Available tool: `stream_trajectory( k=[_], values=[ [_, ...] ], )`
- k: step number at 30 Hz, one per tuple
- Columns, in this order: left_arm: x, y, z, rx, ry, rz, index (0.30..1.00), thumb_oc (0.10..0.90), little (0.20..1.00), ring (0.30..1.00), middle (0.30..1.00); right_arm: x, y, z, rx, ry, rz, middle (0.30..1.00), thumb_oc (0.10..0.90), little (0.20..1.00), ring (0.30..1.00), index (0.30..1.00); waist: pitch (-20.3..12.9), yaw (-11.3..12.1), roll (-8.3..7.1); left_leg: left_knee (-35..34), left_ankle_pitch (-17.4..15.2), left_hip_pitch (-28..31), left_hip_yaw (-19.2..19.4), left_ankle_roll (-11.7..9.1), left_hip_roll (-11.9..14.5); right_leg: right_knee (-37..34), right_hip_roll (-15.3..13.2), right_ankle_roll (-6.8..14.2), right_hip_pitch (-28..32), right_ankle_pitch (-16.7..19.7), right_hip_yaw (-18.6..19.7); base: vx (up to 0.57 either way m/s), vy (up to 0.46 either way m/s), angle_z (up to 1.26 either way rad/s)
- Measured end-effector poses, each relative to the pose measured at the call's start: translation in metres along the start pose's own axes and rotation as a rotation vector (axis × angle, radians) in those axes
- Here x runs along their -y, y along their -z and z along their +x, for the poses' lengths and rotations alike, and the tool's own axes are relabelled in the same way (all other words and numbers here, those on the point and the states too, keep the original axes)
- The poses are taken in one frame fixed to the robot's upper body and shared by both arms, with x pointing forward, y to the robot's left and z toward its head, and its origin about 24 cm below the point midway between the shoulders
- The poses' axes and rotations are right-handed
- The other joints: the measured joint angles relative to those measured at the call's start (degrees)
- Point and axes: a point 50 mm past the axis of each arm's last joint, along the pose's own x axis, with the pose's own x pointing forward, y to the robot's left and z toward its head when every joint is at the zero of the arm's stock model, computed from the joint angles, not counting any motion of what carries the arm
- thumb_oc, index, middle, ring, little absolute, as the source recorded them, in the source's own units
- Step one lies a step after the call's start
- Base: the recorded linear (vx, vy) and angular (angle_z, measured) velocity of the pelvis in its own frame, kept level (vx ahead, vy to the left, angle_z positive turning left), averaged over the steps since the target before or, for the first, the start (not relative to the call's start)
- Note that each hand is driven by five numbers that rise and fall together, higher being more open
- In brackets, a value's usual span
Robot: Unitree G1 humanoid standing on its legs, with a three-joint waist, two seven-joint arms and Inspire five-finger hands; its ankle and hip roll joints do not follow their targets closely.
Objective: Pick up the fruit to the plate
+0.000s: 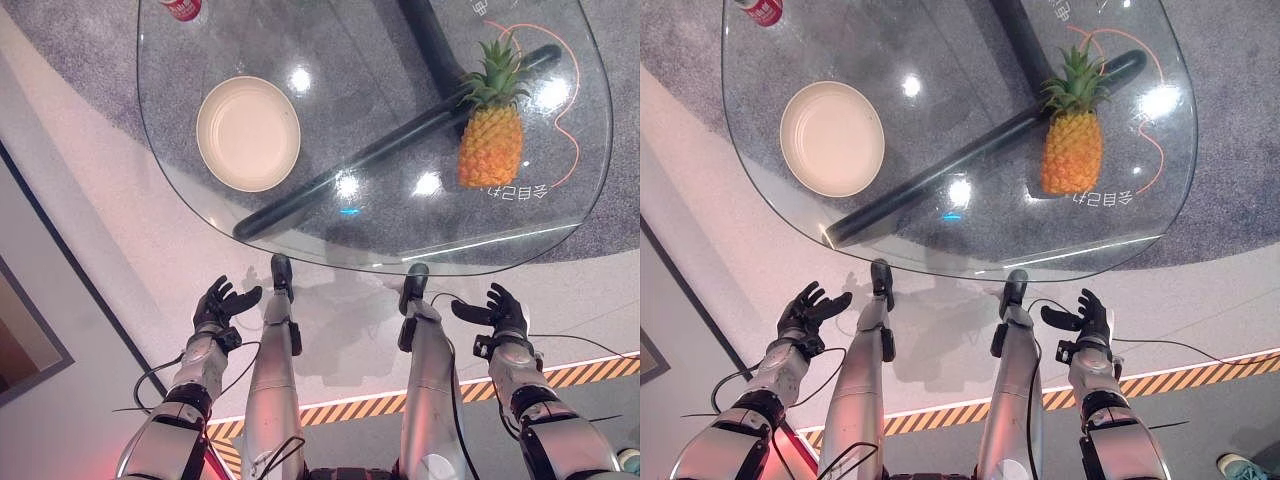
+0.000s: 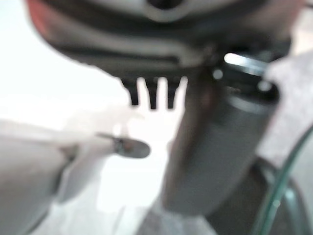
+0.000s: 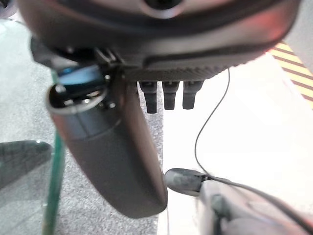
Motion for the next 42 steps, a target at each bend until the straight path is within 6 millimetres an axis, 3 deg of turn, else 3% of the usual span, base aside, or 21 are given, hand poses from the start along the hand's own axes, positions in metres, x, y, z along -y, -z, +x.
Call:
stream_trajectory(
  k=[5, 11, 18, 23, 28, 32, 33, 35, 37, 42],
  values=[
    [0.0, -0.001, 0.0, 0.003, 0.001, 0.0, 0.9, 0.8, 0.9, 0.9, 0.9, -0.005, -0.014, 0.003, 0.041, -0.008, 0.014, 0.9, 0.8, 0.9, 0.9, 0.9, 0.0, 0.08, 0.0, -0.21, 0.0, -0.03, -0.13, -0.01, 0.0, -0.08, -0.01, -0.06, -0.01, -0.14, -0.15, 0.0, 0.0, 0.0],
    [0.0, -0.001, 0.0, 0.002, 0.001, 0.002, 0.9, 0.8, 0.9, 0.9, 0.9, 0.002, -0.015, 0.005, 0.026, 0.063, 0.077, 0.9, 0.8, 0.9, 0.9, 0.9, 0.0, 0.11, -0.01, -0.58, 0.02, -0.07, -0.32, -0.04, 0.04, -0.36, -0.04, -0.11, -0.01, -0.37, -0.54, 0.0, 0.0, 0.0],
    [-0.005, -0.004, 0.001, 0.011, -0.004, 0.011, 0.9, 0.8, 0.9, 0.9, 0.9, 0.065, -0.021, 0.009, -0.036, 0.427, 0.363, 0.9, 0.8, 0.9, 0.9, 0.9, 0.0, 0.2, -0.06, -1.08, 0.36, -0.07, -0.41, -0.58, 0.06, -0.97, -0.04, 0.24, 0.42, 0.02, -1.05, 0.0, -0.003, 0.0],
    [-0.012, -0.011, 0.002, 0.028, -0.018, 0.021, 0.9, 0.8, 0.9, 0.9, 0.9, 0.103, -0.037, 0.007, -0.032, 0.657, 0.469, 0.9, 0.8, 0.9, 0.9, 0.9, -0.01, 0.16, -0.08, -0.9, 0.34, -0.05, -0.46, -0.55, 0.11, -1.04, -0.02, 0.17, 0.52, 0.3, -1.11, 0.0, 0.0, 0.0],
    [-0.012, -0.011, 0.002, 0.025, -0.019, 0.014, 0.9, 0.8, 0.9, 0.9, 0.9, 0.12, -0.05, 0.006, -0.006, 0.748, 0.604, 0.9, 0.8, 0.9, 0.9, 0.9, -0.02, 0.23, -0.1, -0.79, 0.24, -0.03, -0.51, -0.37, 0.24, -2.42, 0.22, -0.17, 1.18, 0.66, -1.39, 0.0, -0.002, -0.01],
    [-0.008, -0.01, 0.001, 0.023, 0.001, 0.029, 0.9, 0.8, 0.9, 0.9, 0.9, 0.12, -0.073, 0.005, 0.107, 0.766, 0.738, 0.9, 0.8, 0.9, 0.9, 0.9, -0.02, 0.21, -0.14, -1.11, 0.27, -0.08, -0.57, -0.33, 0.17, -4.05, 0.46, -0.08, 1.42, 1.71, -1.33, 0.0, 0.001, -0.07],
    [-0.005, -0.011, 0.0, 0.029, 0.01, 0.027, 0.9, 0.8, 0.9, 0.9, 0.9, 0.111, -0.1, 0.002, 0.223, 0.737, 0.805, 0.9, 0.8, 0.9, 0.9, 0.9, -0.01, 0.01, -0.15, -1.18, 0.27, -0.17, -0.58, -0.32, 0.18, -4.33, 0.57, 0.1, 1.41, 2.15, -1.31, -0.01, 0.037, -0.04],
    [-0.002, -0.014, 0.0, 0.045, 0.015, 0.021, 0.9, 0.8, 0.9, 0.9, 0.9, 0.104, -0.124, -0.006, 0.329, 0.72, 0.854, 0.9, 0.8, 0.9, 0.9, 0.9, -0.01, 0.0, -0.15, -1.41, 0.27, -0.18, -0.53, -0.32, 0.18, -4.7, 0.6, 0.02, 1.36, 2.2, -1.3, -0.01, 0.046, -0.04],
    [0.002, -0.017, 0.0, 0.056, 0.025, 0.018, 0.9, 0.8, 0.9, 0.9, 0.9, 0.094, -0.152, -0.018, 0.502, 0.705, 0.817, 0.9, 0.8, 0.9, 0.9, 0.9, -0.01, -0.14, -0.16, -1.72, 0.28, -0.2, -0.51, -0.32, 0.14, -5.08, 0.64, 0.29, 1.33, 2.5, -1.24, -0.02, 0.059, -0.02],
    [0.002, -0.018, 0.0, 0.061, 0.016, 0.013, 0.9, 0.8, 0.9, 0.9, 0.9, 0.072, -0.193, -0.043, 0.734, 0.651, 0.777, 0.9, 0.8, 0.9, 0.9, 0.9, 0.0, 0.0, -0.17, -2.05, 0.28, -0.2, -0.34, -0.32, 0.01, -5.28, 0.48, 0.37, 1.17, 2.56, -1.24, -0.01, 0.054, 0.0]
  ],
)
